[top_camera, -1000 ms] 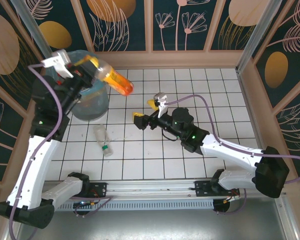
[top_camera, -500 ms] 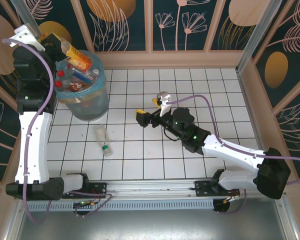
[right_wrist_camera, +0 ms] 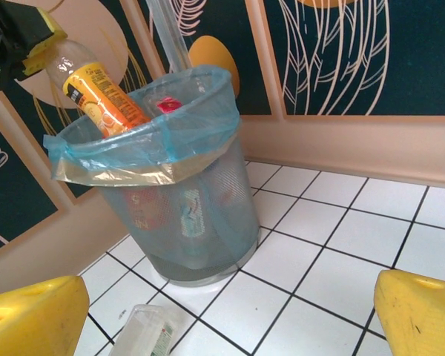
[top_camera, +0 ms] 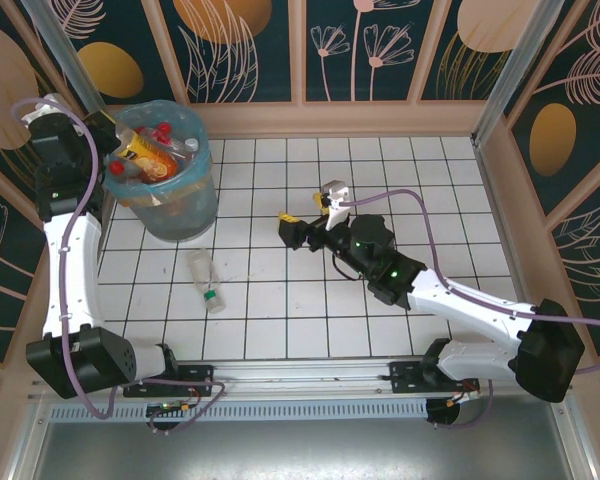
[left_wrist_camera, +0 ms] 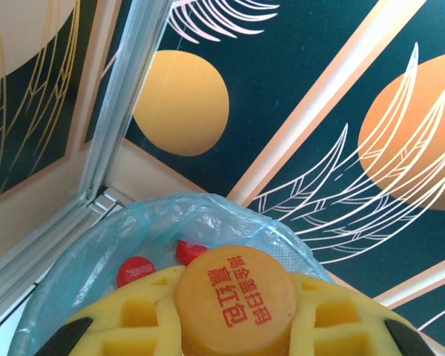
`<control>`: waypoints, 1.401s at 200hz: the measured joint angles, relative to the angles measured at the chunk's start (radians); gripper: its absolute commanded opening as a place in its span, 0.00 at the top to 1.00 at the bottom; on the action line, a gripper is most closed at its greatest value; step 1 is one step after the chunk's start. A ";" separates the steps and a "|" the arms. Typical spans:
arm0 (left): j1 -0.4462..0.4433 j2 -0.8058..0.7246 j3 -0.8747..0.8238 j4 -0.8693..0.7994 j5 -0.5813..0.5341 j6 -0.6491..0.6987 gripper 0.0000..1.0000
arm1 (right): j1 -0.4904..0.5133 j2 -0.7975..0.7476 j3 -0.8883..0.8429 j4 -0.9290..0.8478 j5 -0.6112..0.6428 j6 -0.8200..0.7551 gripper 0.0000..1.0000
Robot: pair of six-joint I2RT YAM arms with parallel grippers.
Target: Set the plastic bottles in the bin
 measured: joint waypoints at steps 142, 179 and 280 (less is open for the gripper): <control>0.055 0.156 -0.058 0.068 -0.027 0.013 0.47 | -0.061 -0.020 -0.035 -0.054 0.000 0.077 0.01; 0.056 0.165 -0.043 0.055 -0.024 0.016 0.52 | -0.066 -0.023 -0.035 -0.063 0.001 0.083 0.01; 0.056 0.088 -0.005 -0.005 0.080 0.017 0.61 | -0.071 -0.011 -0.033 -0.079 -0.010 0.129 0.01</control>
